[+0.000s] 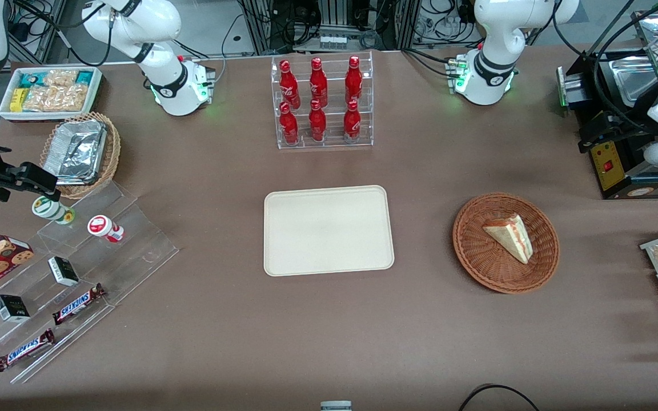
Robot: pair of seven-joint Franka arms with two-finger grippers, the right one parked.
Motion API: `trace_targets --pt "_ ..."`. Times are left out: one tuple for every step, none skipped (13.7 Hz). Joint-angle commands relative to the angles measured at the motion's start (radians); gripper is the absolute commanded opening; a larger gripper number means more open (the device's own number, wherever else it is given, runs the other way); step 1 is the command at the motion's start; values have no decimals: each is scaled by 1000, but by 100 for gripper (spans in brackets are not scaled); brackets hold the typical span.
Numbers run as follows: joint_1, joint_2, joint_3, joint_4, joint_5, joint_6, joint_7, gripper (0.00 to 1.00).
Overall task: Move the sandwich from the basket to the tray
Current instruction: 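Move the left gripper over the wicker basket above the wrapped sandwich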
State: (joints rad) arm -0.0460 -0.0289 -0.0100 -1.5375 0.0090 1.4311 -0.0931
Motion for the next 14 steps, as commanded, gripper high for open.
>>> trace_targets --pt "-11 -2 1 1 -1 11 4 100" --pt "-9 -2 2 -3 -20 11 6 100" --pt "-8 4 2 -4 -35 11 4 100" --pt "-8 23 2 -4 -38 6 6 100" --pt "-6 35 4 -7 -40 6 6 100" --pt "-6 46 4 -27 -40 18 6 100" --pt "-6 49 4 -53 -40 58 6 100" --pt "-6 47 4 -96 -40 102 6 100" --pt "-3 47 5 -136 -40 148 4 100" --pt "3 50 5 -183 -41 198 4 100" --pt "3 55 8 -234 -46 266 4 100" --pt "5 55 10 -287 -46 337 3 100" --pt "5 63 12 -340 -46 414 0 100" --pt "5 73 12 -375 -46 475 -5 100"
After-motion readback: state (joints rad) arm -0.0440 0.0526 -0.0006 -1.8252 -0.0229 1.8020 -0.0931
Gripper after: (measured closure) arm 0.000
